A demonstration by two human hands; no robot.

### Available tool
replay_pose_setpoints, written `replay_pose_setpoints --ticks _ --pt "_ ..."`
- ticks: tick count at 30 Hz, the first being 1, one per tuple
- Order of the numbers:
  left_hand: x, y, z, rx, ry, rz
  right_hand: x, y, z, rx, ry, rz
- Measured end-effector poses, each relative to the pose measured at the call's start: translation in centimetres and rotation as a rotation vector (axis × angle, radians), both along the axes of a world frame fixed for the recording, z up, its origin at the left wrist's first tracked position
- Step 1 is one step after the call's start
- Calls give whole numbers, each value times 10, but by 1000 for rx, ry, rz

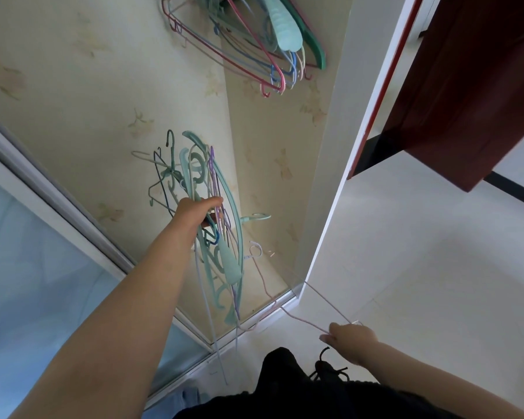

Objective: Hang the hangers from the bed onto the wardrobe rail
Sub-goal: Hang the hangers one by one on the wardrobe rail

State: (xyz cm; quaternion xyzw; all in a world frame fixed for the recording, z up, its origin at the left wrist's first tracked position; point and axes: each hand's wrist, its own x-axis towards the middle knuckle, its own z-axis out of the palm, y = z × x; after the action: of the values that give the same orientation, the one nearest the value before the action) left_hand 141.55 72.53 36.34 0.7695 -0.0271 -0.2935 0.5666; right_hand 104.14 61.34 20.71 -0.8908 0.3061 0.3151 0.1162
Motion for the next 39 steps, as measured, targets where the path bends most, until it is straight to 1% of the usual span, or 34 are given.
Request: replay_pose_setpoints --ticks 2,3,6,8,13,16,19,21,24,27,28,30,32,34,35,39 --pt "3 0 3 -32 4 5 -7 -4 -1 -20 0 -105" --pt "5 0 4 -48 4 9 -10 -5 2 -64 -76 -122" --pt "8 -1 8 -55 -20 3 -13 -11 18 -211 -319 -27" --pt "8 0 10 -44 -41 -19 -10 -18 32 -237 -355 49" --pt "6 0 15 -17 -73 -96 4 -35 50 -286 -297 130" --pt "3 -1 14 -19 -122 -156 10 -42 57 -332 -331 73" --pt "0 -5 10 27 -196 -152 14 -44 62 -252 -259 25" --pt "1 -8 10 15 -210 -131 14 -45 60 -184 -199 -24" --pt "9 -7 8 -16 -187 -72 4 -54 52 -178 -120 -92" --pt "19 -2 5 -41 -114 45 -7 -71 41 -133 -36 -328" --pt "22 0 4 -43 -98 84 -7 -76 37 -101 -12 -379" --pt "25 5 2 -54 -76 152 7 -85 30 -4 -31 -415" --pt "25 10 -1 -67 -38 207 36 -82 38 72 -81 -386" --pt "23 17 -2 -62 11 251 72 -73 60 144 -174 -355" --pt "22 21 -1 -61 38 264 92 -69 74 163 -254 -344" --pt "19 33 10 -84 77 275 169 -63 140 330 -634 -467"
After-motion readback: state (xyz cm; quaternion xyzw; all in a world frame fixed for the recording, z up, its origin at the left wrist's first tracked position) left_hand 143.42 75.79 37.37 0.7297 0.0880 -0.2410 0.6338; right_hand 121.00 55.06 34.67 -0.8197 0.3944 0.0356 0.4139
